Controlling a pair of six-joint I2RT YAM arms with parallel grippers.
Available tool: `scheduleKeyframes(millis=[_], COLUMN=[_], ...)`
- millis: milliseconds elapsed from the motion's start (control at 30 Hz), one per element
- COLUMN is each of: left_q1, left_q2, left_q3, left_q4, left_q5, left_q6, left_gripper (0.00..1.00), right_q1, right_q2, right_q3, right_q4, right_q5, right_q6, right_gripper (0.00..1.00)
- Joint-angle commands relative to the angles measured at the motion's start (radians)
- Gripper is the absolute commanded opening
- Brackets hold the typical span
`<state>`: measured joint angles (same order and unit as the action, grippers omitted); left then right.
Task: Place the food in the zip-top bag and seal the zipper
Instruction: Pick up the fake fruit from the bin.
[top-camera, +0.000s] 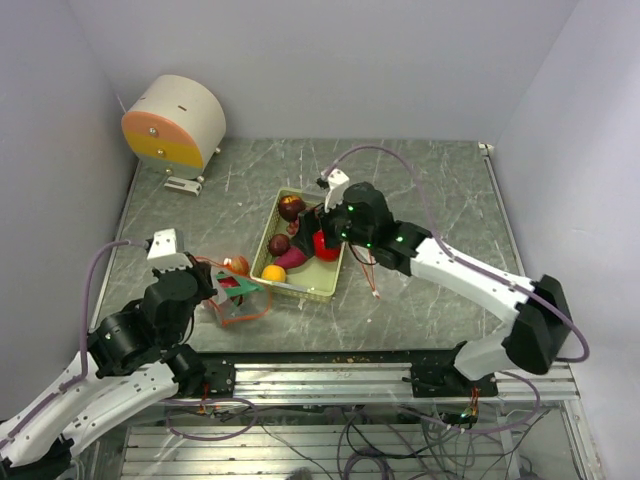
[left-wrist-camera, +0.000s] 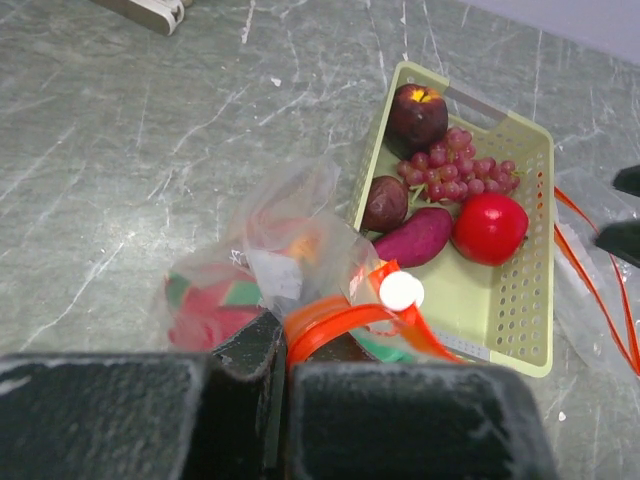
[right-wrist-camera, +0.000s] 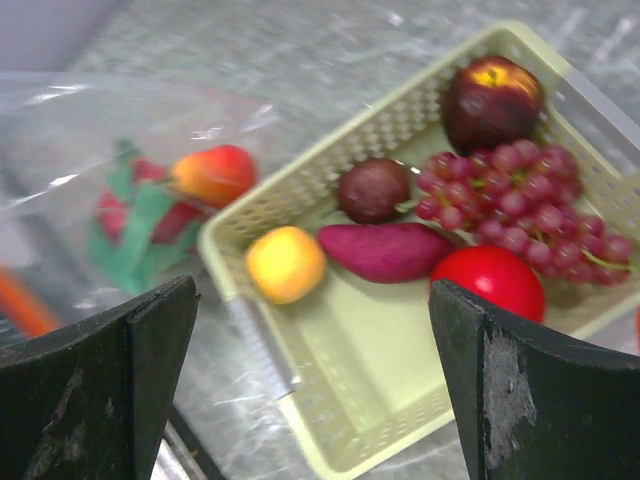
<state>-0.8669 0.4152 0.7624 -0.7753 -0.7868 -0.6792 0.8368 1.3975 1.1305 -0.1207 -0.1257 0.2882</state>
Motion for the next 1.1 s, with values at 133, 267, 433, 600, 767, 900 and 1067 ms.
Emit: scheduleKeyframes(millis=[133, 267, 433, 600, 767, 900, 1067], left_q1=[-0.001, -0.001, -0.001, -0.001, 0.0, 0.0, 0.0], left_q2=[-0.014, -0.033, -0.046, -0.058, -0.067, -0.078, -0.084], left_q3=[-0.009, -0.014, -0.022, -0.016, -0.005, -0.003, 0.002], left_q4=[0.086, 0.082, 0.077, 0.077, 0.06, 0.055, 0.045], left_q5=[0.035, 0.033, 0.034, 0.038, 0.027, 0.021, 0.012], left_q6=[-0.016, -0.013, -0.013, -0.005, -0.003, -0.003, -0.007], left_gripper=[0.07, 0.07, 0.07, 0.07, 0.07, 0.07, 0.07], right_q1=[-0.009, -0.024, -0.038, -0.046, -0.047, -0.046, -0.047], right_q2=[0.242, 0.341, 0.406, 0.47, 0.53, 0.556, 0.55], right_q3=[0.085, 0.131, 0.16, 0.167, 0.17, 0.172, 0.179], right_q4=[-0.11, -0.139, -0.162, -0.152, -0.145, -0.154, -0.183], right_q5=[0.328, 0.386, 0.406, 0.406, 0.361, 0.353, 0.352], right_q6=[-0.071, -0.066, -0.051, -0.057, -0.052, -0.055, -0.057], right_gripper=[1.0, 1.0, 0.98, 0.96, 0.9, 0.79, 0.5])
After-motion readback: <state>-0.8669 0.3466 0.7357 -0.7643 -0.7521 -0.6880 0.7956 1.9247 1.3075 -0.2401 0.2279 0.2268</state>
